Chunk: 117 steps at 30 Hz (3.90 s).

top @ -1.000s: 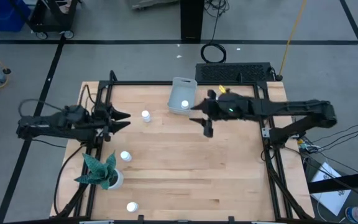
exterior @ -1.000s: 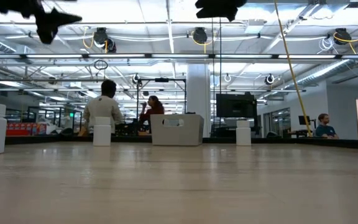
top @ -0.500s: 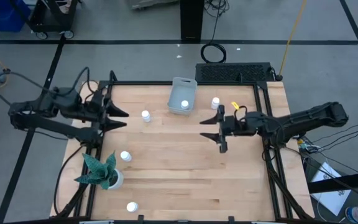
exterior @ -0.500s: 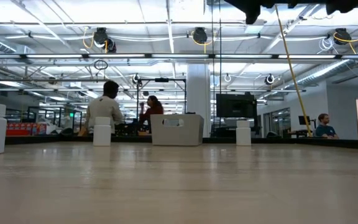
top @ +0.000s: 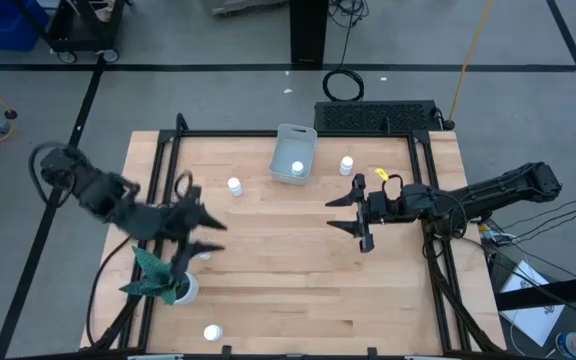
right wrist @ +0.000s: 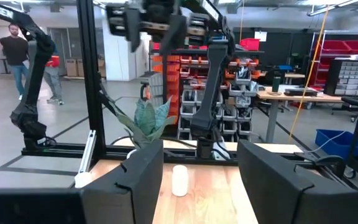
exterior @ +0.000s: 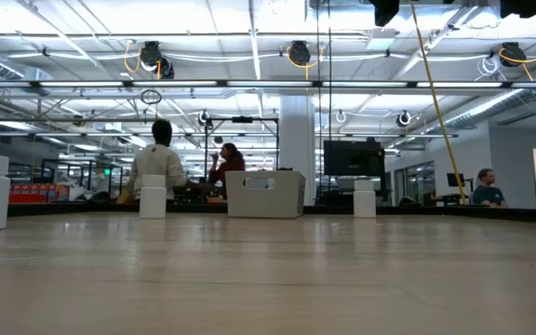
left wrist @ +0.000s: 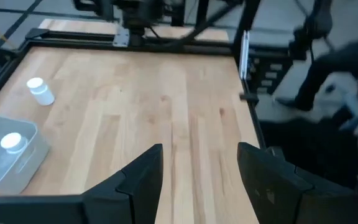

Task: Pick and place pill bottles into a basket
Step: Put the white medicine bottle into the gray bin

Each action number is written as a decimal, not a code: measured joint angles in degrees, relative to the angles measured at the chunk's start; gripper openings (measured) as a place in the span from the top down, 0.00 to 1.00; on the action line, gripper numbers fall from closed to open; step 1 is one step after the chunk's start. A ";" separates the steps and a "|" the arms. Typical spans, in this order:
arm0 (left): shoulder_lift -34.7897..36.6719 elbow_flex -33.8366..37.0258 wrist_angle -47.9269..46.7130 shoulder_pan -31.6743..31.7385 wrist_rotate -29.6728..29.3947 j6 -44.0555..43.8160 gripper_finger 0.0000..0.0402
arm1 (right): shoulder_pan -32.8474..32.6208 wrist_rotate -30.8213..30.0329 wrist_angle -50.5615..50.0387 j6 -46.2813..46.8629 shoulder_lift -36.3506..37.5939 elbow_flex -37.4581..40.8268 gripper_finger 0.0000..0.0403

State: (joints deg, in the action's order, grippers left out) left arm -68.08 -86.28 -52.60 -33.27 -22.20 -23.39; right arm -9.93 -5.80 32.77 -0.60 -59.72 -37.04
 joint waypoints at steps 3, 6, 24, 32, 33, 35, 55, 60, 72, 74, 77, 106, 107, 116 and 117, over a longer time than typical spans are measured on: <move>-2.83 -2.35 -3.32 -5.34 -4.94 -3.35 0.47 | 0.00 -0.01 -0.58 0.00 -0.02 0.00 0.51; -5.00 -3.30 -5.12 -9.49 -5.93 -7.97 0.47 | 0.02 -0.02 -0.87 0.00 -0.02 0.00 0.51; -21.22 -3.30 -7.78 -18.92 -0.86 -28.97 0.47 | 0.07 -0.07 -1.41 0.00 -0.04 0.00 0.51; -25.12 -3.20 -7.84 -19.00 7.13 -39.00 0.47 | 0.07 -0.09 -1.77 0.00 -0.04 0.00 0.51; -25.72 -3.19 -7.91 -19.00 7.18 -39.96 0.47 | 0.07 -0.09 -1.74 0.00 -0.04 0.00 0.51; -26.96 -3.19 -8.07 -19.02 7.47 -41.37 0.47 | 0.07 -0.09 -1.74 0.00 -0.04 0.00 0.51; -38.51 -3.17 -9.34 -19.48 17.73 -51.87 0.26 | 0.09 -0.09 -1.51 -0.21 -0.04 -0.02 0.51; -39.96 -3.17 -9.15 -19.66 18.18 -50.77 0.30 | 0.09 -0.09 -1.74 -0.09 -0.04 -0.02 0.51; -41.47 -0.74 -6.05 -19.81 19.06 -49.76 0.32 | 0.09 -0.07 -1.79 -0.07 -0.07 -0.02 0.51; -41.46 0.29 -6.02 -19.81 19.23 -50.29 0.31 | 0.09 -0.07 -1.77 -0.06 -0.07 -0.02 0.51; -41.48 1.34 -5.13 -19.81 19.56 -50.43 0.29 | 0.09 -0.07 -1.77 -0.06 -0.07 -0.02 0.51; -41.45 5.86 -0.70 -19.42 20.22 -49.12 0.46 | 0.09 -0.07 -1.87 -0.04 -0.07 -0.02 0.51; -41.45 5.86 -0.67 -19.42 20.22 -49.08 0.48 | 0.09 -0.07 -1.96 -0.04 -0.07 -0.02 0.51; -41.17 5.72 -0.81 -18.95 20.09 -48.27 0.59 | 0.09 -0.07 -2.17 -0.04 -0.07 -0.02 0.51; -41.17 5.72 -0.81 -18.84 19.87 -47.94 0.58 | 0.09 -0.07 -2.18 -0.04 -0.07 -0.02 0.51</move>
State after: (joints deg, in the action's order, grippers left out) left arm -109.25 -80.55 -53.41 -52.11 -2.33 -71.33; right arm -9.85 -5.87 30.59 -0.64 -59.79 -37.06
